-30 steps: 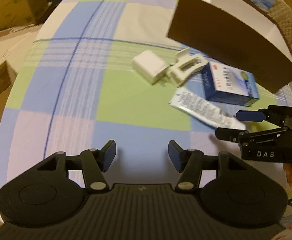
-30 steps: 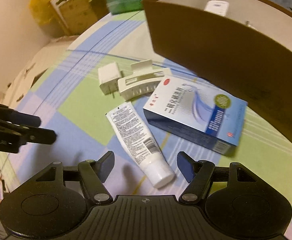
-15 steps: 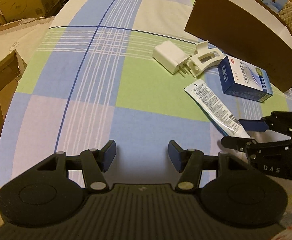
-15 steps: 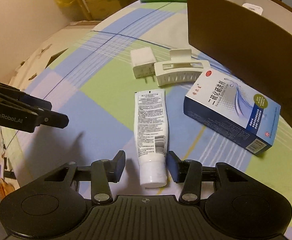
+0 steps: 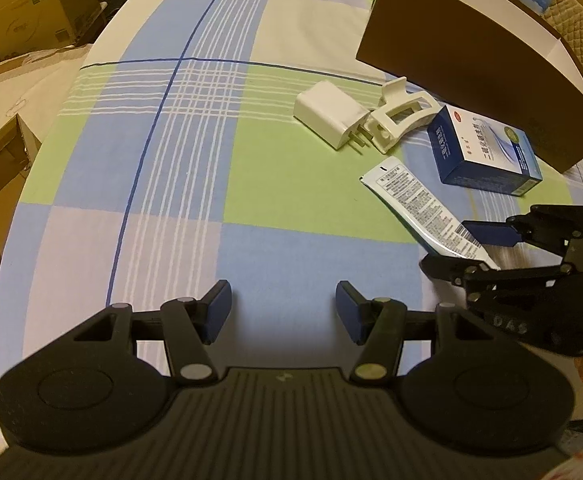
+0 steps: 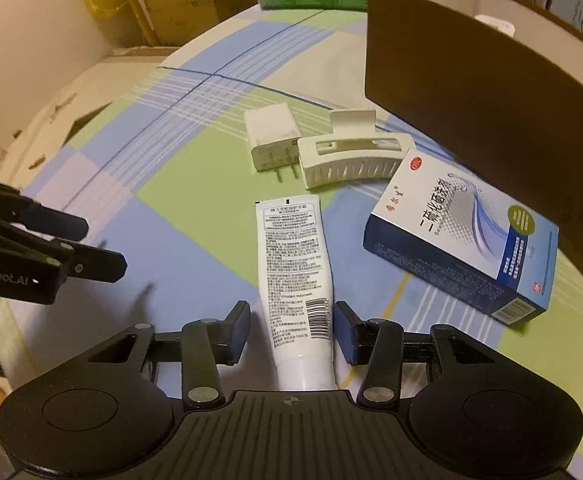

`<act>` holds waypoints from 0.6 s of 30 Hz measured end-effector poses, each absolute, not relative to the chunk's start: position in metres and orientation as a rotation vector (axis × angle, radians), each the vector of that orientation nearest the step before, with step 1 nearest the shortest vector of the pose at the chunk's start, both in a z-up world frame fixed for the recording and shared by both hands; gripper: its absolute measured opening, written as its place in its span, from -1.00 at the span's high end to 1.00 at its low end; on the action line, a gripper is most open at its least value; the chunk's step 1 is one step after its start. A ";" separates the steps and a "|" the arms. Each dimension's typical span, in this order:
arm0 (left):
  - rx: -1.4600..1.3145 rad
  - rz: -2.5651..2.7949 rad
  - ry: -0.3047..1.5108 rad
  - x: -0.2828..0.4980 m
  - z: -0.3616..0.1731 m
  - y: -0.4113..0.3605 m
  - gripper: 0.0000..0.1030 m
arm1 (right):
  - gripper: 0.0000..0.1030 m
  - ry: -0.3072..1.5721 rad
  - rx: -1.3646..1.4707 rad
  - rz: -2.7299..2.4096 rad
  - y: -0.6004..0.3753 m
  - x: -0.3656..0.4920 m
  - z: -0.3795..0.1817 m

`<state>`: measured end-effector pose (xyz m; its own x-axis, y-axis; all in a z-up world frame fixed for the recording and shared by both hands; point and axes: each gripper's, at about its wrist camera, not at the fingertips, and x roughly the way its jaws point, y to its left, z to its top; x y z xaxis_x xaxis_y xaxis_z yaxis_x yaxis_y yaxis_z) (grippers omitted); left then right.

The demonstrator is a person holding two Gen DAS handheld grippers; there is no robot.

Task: Organize rigid objects
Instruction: 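Close right tool on the white tube and lift it while left tool grasps the white plug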

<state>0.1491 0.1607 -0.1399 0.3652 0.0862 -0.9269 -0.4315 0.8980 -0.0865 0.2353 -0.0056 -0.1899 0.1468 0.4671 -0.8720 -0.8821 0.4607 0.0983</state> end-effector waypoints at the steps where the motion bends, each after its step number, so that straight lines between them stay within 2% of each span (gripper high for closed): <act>1: -0.340 0.338 1.154 0.149 -0.140 0.161 -0.04 | 0.15 0.994 -0.522 1.028 -0.006 0.231 -0.190; 3: -0.336 0.331 1.153 0.150 -0.140 0.161 -0.04 | 0.18 0.960 -0.566 1.020 -0.003 0.224 -0.191; 5: -0.332 0.323 1.151 0.150 -0.140 0.161 -0.04 | 0.33 0.955 -0.560 1.014 -0.003 0.224 -0.192; 18: -0.286 0.240 1.125 0.159 -0.140 0.165 -0.04 | 0.40 0.893 -0.494 1.001 -0.021 0.218 -0.170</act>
<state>0.1590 0.1653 -0.1398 0.4124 0.0450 -0.9099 -0.3303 0.9382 -0.1033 0.2178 -0.0207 -0.1702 0.2439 0.5077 -0.8263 -0.8787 0.4762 0.0333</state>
